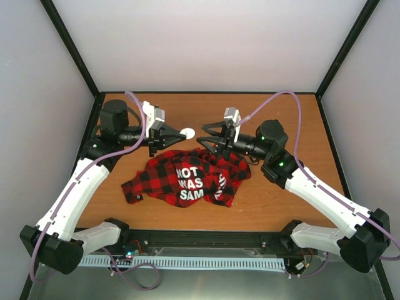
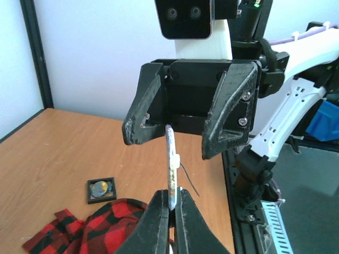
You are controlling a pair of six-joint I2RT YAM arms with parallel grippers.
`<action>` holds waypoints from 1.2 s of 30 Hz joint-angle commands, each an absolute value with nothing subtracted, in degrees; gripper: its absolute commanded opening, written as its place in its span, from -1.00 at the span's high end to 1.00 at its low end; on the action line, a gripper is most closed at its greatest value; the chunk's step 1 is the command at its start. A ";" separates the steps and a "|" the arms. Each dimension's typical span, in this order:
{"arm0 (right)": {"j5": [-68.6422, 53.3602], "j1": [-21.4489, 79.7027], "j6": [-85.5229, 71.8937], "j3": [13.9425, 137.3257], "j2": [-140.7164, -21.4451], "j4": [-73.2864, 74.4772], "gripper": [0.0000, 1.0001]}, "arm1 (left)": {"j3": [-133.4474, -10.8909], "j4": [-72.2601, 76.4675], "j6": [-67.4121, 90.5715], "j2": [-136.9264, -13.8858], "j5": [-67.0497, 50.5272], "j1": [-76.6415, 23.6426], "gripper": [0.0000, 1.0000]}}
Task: Remove the brooch from the garment
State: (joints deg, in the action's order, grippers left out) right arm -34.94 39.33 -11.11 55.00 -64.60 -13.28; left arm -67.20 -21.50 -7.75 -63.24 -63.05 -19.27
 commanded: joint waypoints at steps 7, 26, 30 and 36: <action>-43.38 39.11 -12.83 55.80 -65.33 -16.43 0.00 | -68.34 -21.79 -6.90 -63.66 -70.54 -19.00 0.98; -44.60 38.39 -15.47 59.49 -69.44 -8.12 0.95 | -69.63 -36.15 -19.81 -67.50 -67.16 -18.98 0.15; -44.16 35.24 -18.85 56.96 -68.46 -3.64 0.95 | -68.06 -41.30 -27.10 -69.19 -58.73 -17.77 -0.12; -41.39 32.96 -19.99 47.87 -62.75 2.42 0.95 | -62.76 -45.26 -35.58 -73.25 -51.90 -12.62 -0.23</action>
